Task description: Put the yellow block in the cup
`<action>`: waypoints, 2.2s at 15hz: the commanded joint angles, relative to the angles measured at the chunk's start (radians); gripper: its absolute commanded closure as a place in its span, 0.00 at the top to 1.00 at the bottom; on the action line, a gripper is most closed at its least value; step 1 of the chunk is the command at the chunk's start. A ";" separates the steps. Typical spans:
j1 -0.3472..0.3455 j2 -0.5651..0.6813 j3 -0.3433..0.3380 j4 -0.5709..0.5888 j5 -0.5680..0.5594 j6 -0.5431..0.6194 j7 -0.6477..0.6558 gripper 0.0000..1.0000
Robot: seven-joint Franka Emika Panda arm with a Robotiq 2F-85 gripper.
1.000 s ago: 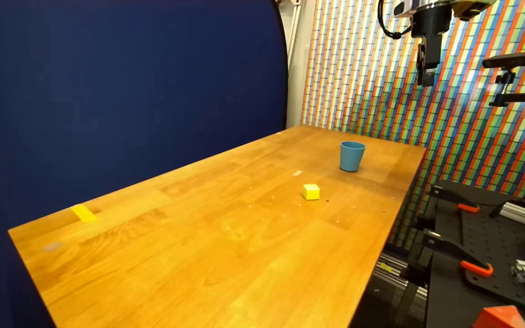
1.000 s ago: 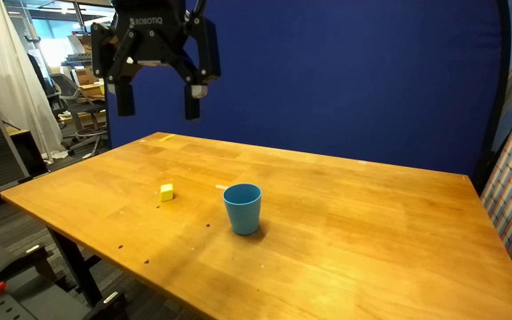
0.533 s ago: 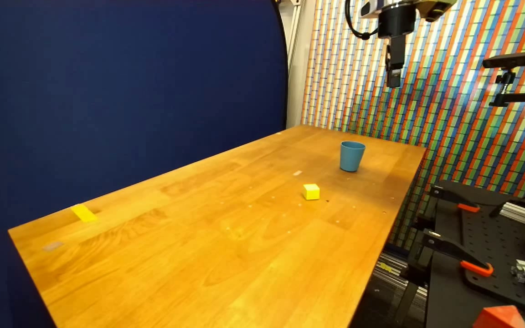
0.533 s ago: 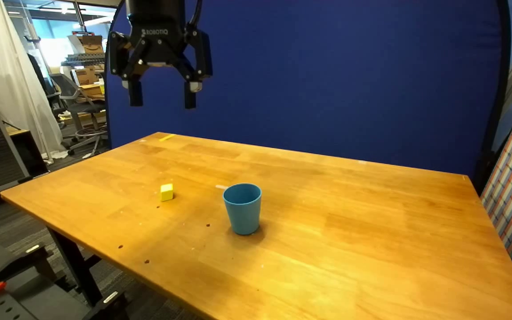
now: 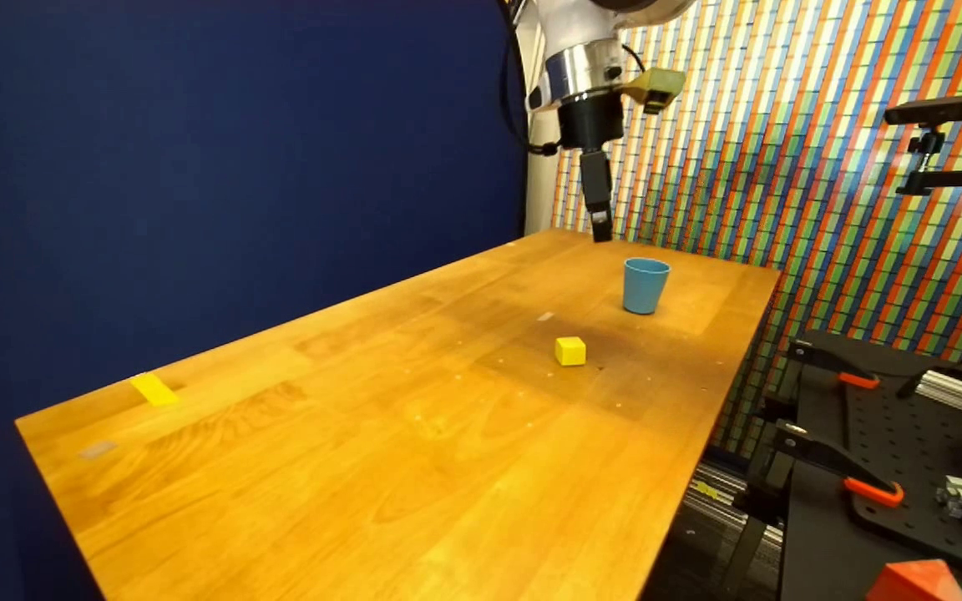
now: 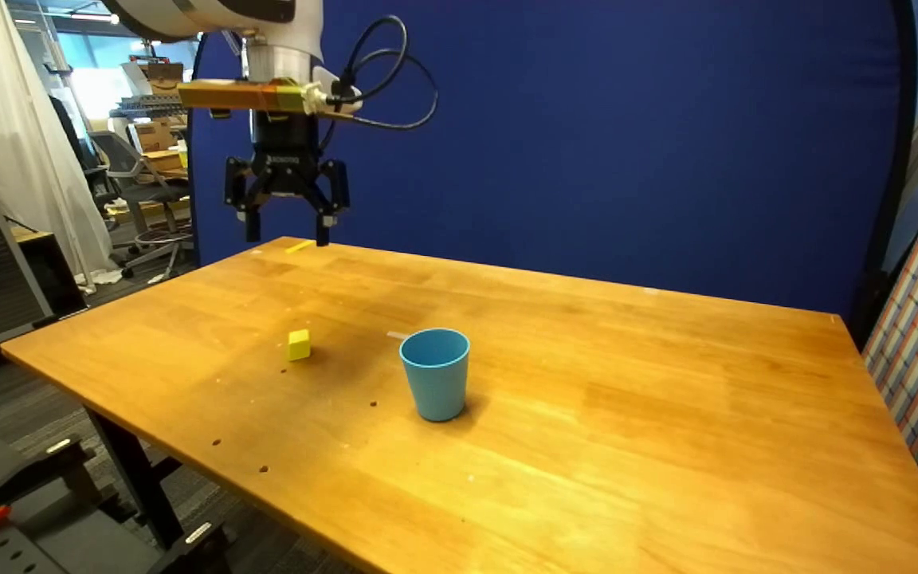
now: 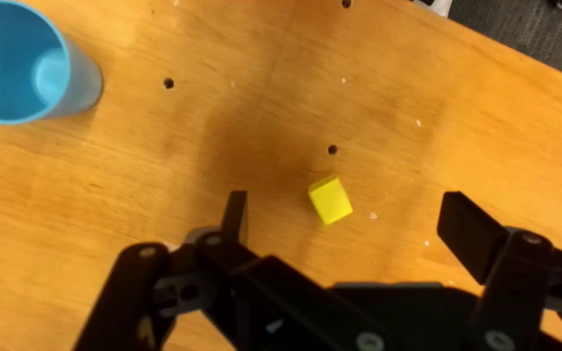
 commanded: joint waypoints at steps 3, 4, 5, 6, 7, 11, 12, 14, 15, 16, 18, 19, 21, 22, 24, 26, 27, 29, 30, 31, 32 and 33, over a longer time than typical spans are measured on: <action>-0.020 0.253 0.038 0.165 0.004 0.045 0.035 1.00; -0.021 0.278 0.036 0.170 -0.003 0.046 0.041 1.00; -0.021 0.297 0.036 0.173 -0.010 0.039 0.045 1.00; -0.024 0.313 0.037 0.176 -0.007 0.049 0.048 1.00; -0.026 0.326 0.040 0.177 -0.006 0.055 0.046 1.00; -0.016 0.375 0.058 0.192 -0.014 0.048 0.034 1.00; -0.014 0.383 0.066 0.195 -0.013 0.047 0.029 1.00; -0.006 0.407 0.075 0.208 -0.022 0.044 0.036 1.00; 0.002 0.417 0.074 0.211 -0.031 0.048 0.046 1.00; 0.004 0.425 0.076 0.215 -0.034 0.047 0.048 1.00; 0.016 0.439 0.068 0.222 -0.053 0.049 0.062 0.75; 0.019 0.447 0.066 0.228 -0.063 0.045 0.066 0.74; 0.020 0.462 0.064 0.241 -0.079 0.044 0.078 0.58; 0.021 0.469 0.063 0.246 -0.088 0.044 0.083 0.51; 0.018 0.480 0.064 0.258 -0.096 0.035 0.086 0.35; -0.002 0.466 0.064 0.262 -0.078 0.022 0.085 0.19; -0.020 0.429 0.056 0.248 -0.060 0.026 0.098 0.14; -0.066 0.340 0.033 0.201 -0.025 0.040 0.125 0.13; -0.080 0.307 0.013 0.187 -0.026 0.039 0.143 0.13; -0.097 0.281 -0.007 0.183 -0.024 0.034 0.156 0.13; -0.119 0.250 -0.027 0.175 -0.020 0.025 0.166 0.13; -0.141 0.218 -0.049 0.169 -0.019 0.017 0.176 0.13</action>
